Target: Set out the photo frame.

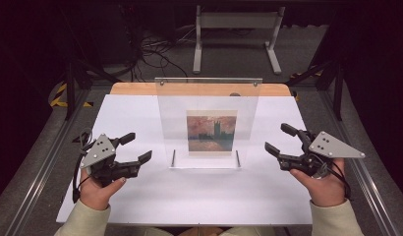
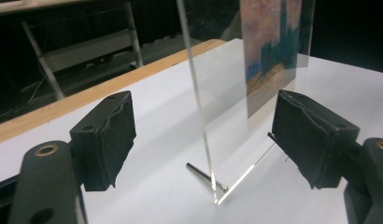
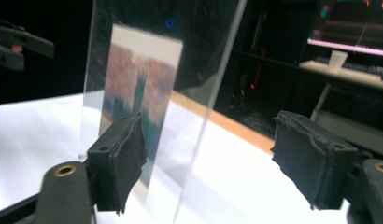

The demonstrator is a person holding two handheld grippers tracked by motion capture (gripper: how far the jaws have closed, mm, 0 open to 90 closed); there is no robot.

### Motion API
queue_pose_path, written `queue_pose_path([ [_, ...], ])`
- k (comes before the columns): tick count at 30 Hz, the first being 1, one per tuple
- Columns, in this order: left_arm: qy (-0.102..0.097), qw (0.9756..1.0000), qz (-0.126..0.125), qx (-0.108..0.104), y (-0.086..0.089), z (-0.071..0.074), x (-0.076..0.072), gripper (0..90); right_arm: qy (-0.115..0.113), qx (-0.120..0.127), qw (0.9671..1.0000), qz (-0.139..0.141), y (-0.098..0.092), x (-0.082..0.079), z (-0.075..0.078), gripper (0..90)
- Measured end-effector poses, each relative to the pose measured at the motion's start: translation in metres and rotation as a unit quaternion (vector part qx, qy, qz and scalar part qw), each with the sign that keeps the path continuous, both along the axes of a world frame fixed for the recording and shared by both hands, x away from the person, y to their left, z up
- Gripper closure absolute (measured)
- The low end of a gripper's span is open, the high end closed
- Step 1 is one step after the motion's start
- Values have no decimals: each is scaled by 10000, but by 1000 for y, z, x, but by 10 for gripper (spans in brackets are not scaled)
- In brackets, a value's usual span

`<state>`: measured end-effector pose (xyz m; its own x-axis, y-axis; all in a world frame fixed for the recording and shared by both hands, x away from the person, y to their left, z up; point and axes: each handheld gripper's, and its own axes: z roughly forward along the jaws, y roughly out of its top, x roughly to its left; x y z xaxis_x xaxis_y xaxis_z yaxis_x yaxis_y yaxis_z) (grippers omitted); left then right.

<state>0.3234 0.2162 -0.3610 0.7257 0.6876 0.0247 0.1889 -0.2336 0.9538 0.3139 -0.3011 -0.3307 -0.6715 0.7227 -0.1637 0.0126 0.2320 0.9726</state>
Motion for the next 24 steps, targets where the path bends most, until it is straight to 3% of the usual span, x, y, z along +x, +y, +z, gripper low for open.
queue_pose_path([
  [5, 58, 9999, 145, 68, 12, -9, -1, 203, 245, -57, 9994, -238, -11, -3, -11, 196],
  [12, 234, 9992, 260, 170, 24, -28, -1, 183, 572, -256, 9974, -354, -23, -1, -30, 182],
  [18, 409, 9982, 379, 201, 36, -47, 1, 162, 794, -278, 9954, -458, -29, 2, -49, 181],
  [24, 491, 9976, 468, 107, 43, -59, 1, 163, 1068, -657, 9905, -563, -31, 10, -73, 166],
])
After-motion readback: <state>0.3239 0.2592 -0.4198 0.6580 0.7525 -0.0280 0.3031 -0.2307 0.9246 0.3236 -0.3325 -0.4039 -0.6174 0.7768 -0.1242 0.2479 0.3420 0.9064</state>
